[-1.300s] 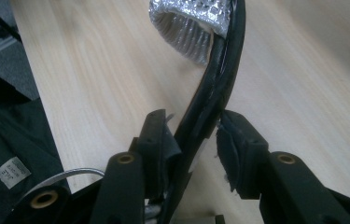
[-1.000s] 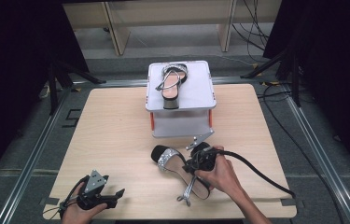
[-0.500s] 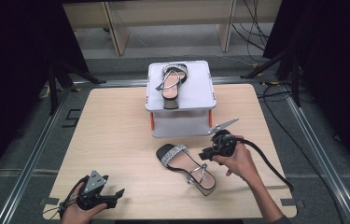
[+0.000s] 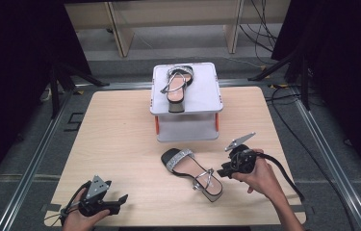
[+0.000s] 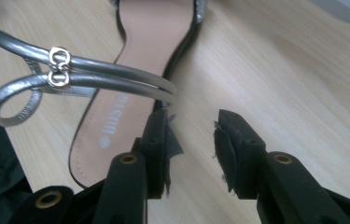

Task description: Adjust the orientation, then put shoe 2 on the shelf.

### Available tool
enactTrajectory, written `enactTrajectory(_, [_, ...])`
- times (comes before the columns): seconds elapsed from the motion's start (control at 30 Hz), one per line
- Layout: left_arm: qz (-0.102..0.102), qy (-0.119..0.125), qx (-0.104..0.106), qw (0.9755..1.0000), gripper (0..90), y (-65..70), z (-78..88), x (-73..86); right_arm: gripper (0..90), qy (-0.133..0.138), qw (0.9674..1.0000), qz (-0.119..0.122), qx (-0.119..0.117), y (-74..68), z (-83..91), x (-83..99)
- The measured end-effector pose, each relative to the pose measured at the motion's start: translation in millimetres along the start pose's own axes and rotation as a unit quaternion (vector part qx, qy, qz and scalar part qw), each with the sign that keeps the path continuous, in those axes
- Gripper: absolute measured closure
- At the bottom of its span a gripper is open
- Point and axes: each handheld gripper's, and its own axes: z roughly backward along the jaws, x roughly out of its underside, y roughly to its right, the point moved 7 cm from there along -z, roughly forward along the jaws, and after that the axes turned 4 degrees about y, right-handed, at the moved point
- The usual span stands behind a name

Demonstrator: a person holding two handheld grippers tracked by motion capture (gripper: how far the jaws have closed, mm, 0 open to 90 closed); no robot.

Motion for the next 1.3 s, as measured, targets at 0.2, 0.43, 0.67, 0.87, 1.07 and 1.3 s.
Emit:
enactTrajectory(0.2, [-0.001,-0.007,-0.003,1.0000,19.9,-1.5,-0.6,1.2,64.7,0.001,0.9998,0.003,-0.018,-5.7,-12.2,-2.9])
enactTrajectory(0.43, [-0.001,-0.009,-0.004,1.0000,19.9,-2.1,-0.2,0.9,66.6,-0.009,0.9996,0.023,-0.015,-13.0,-21.2,-13.9])
enactTrajectory(0.67, [0.000,-0.005,-0.002,1.0000,19.9,-1.4,-0.6,0.8,72.1,-0.026,0.9993,0.020,-0.017,-10.6,-29.6,-18.3])
enactTrajectory(0.87, [0.006,-0.002,-0.002,1.0000,19.9,-0.9,-0.6,0.5,82.2,-0.022,0.9992,0.023,-0.024,-7.7,-31.2,-21.1])
enactTrajectory(1.07, [-0.001,-0.008,-0.004,1.0000,19.9,-2.1,-0.4,1.0,86.2,-0.027,0.9992,0.024,-0.018,-6.7,-31.2,-21.4])
enactTrajectory(1.3, [-0.001,-0.007,-0.007,1.0000,19.9,-3.7,-0.3,0.5,87.2,-0.029,0.9986,0.037,-0.024,-9.8,-28.8,-23.1])
